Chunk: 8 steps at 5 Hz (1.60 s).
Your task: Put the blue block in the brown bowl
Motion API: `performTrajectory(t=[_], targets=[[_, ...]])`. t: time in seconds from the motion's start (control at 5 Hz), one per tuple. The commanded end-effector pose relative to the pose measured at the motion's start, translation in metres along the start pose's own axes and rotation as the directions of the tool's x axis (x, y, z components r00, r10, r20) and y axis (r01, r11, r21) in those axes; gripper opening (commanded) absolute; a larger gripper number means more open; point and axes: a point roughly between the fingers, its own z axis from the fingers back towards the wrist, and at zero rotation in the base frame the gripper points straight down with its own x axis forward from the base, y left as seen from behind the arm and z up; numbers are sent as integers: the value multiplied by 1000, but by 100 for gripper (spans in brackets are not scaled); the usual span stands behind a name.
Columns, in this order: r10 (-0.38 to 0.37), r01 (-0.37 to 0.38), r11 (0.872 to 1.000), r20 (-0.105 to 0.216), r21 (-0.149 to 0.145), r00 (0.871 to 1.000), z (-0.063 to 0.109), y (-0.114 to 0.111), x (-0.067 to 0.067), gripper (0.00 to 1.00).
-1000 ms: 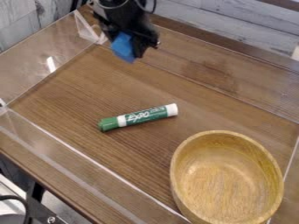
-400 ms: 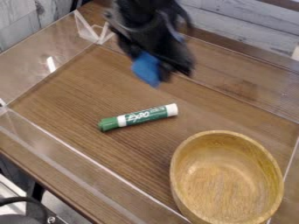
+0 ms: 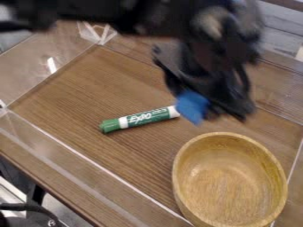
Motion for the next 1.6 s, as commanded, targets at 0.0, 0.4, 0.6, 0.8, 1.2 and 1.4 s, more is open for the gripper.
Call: performTrajectory(t=[0.0,0.4,0.6,0.8,1.2,1.4], targets=[[7,-7,1000,40,-8,999,10,1,10,0],[-4,5,1000,58,-7,998,8,1,6,0],[-9,9,1000,57,-9,998,12,-4,2,0],[-16,17,1000,53,-17,998,19,-10,-3,0],[-35,36,999,43,-35,998,22,-24,-16,0],[-72,73,997,30,-36,997,7,-32,-29,0]])
